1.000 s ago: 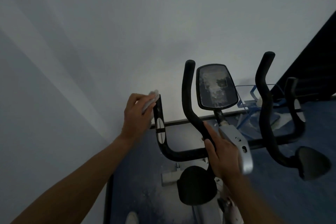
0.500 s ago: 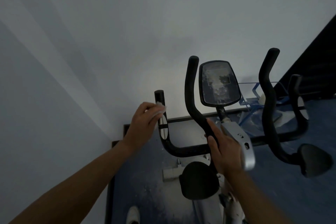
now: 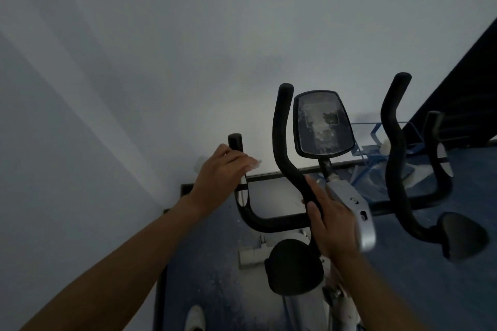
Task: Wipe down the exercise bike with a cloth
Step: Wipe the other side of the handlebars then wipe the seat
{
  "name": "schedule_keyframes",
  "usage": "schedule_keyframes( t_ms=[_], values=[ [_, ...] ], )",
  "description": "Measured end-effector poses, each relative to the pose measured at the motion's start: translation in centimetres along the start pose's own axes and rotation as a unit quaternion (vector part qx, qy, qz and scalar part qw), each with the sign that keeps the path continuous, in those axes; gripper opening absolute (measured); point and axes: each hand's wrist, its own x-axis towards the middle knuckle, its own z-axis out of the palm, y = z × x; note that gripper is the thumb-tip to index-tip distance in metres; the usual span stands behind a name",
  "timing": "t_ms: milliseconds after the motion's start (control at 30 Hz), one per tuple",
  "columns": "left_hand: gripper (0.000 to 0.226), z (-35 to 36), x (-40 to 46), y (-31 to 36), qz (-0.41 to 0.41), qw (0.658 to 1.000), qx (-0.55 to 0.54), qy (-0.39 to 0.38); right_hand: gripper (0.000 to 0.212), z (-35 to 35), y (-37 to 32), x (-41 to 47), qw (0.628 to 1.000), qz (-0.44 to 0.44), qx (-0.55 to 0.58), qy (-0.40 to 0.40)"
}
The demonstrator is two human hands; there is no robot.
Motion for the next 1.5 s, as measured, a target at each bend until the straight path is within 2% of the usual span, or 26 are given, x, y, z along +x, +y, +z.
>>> schedule_keyframes(
  t_ms=[67, 200, 300, 433, 600, 633, 733, 833, 933, 1000, 1100, 1200, 1333, 1400, 1500],
  values=[
    [0.021, 0.3, -1.4, 0.2, -0.032, 0.998, -0.046, -0.009, 0.054, 0.1, 0.1, 0.0, 1.000, -0.004, 0.008, 0.003],
    [0.021, 0.1, -2.3, 0.7, -0.041, 0.996, -0.074, -0.006, 0.054, 0.3, 0.5, 0.1, 1.000, -0.016, 0.008, 0.002],
    [0.024, -0.2, 0.2, 0.1, -0.088, 0.992, -0.057, 0.065, 0.054, 0.3, 0.6, 0.1, 1.000, -0.014, 0.009, 0.002],
    [0.018, 0.8, 2.3, -0.6, -0.095, 0.992, 0.021, 0.075, 0.054, 0.3, 0.6, 0.1, 1.000, -0.015, 0.010, 0.000],
    [0.029, 2.2, -0.8, 0.9, -0.196, 0.977, -0.047, 0.072, 0.054, 0.2, 0.5, 0.1, 1.000, -0.011, 0.012, 0.006],
    [0.031, 2.3, -1.8, 1.2, -0.213, 0.971, -0.084, 0.063, 0.054, 0.2, 0.5, 0.1, 1.000, -0.011, 0.010, 0.007],
    [0.020, 2.0, -3.9, 2.2, -0.250, 0.949, -0.183, 0.051, 0.054, 0.2, 0.4, 0.1, 1.000, -0.011, 0.013, 0.008],
    [0.015, 1.5, -3.7, 2.1, -0.262, 0.941, -0.202, 0.071, 0.055, 0.2, 0.5, 0.1, 1.000, -0.008, 0.017, 0.003],
    [0.013, 1.0, -1.0, 1.5, -0.339, 0.912, -0.184, 0.138, 0.055, 0.4, 0.7, 0.1, 1.000, -0.006, 0.011, 0.001],
    [0.014, 1.3, 0.2, 2.0, -0.358, 0.899, -0.188, 0.167, 0.055, 0.4, 0.7, 0.1, 1.000, -0.005, 0.007, 0.000],
    [0.016, 2.0, -0.7, 4.2, -0.366, 0.888, -0.213, 0.180, 0.055, 0.4, 0.7, 0.0, 1.000, 0.000, 0.009, 0.000],
    [0.032, 2.2, -3.1, 5.2, -0.366, 0.889, -0.210, 0.175, 0.055, 0.2, 0.5, 0.0, 1.000, 0.001, 0.002, -0.003],
    [0.011, 2.0, -6.0, 6.9, -0.293, 0.924, -0.219, 0.111, 0.055, -0.1, 0.1, 0.1, 1.000, 0.006, -0.001, 0.002],
    [0.016, 1.5, -6.2, 6.6, -0.238, 0.945, -0.213, 0.078, 0.055, -0.1, -0.1, 0.1, 1.000, 0.006, 0.001, 0.002],
    [0.030, 1.2, -4.0, 3.7, -0.173, 0.976, -0.122, 0.058, 0.054, -0.2, -0.2, 0.0, 1.000, 0.011, 0.001, 0.000]
  ],
)
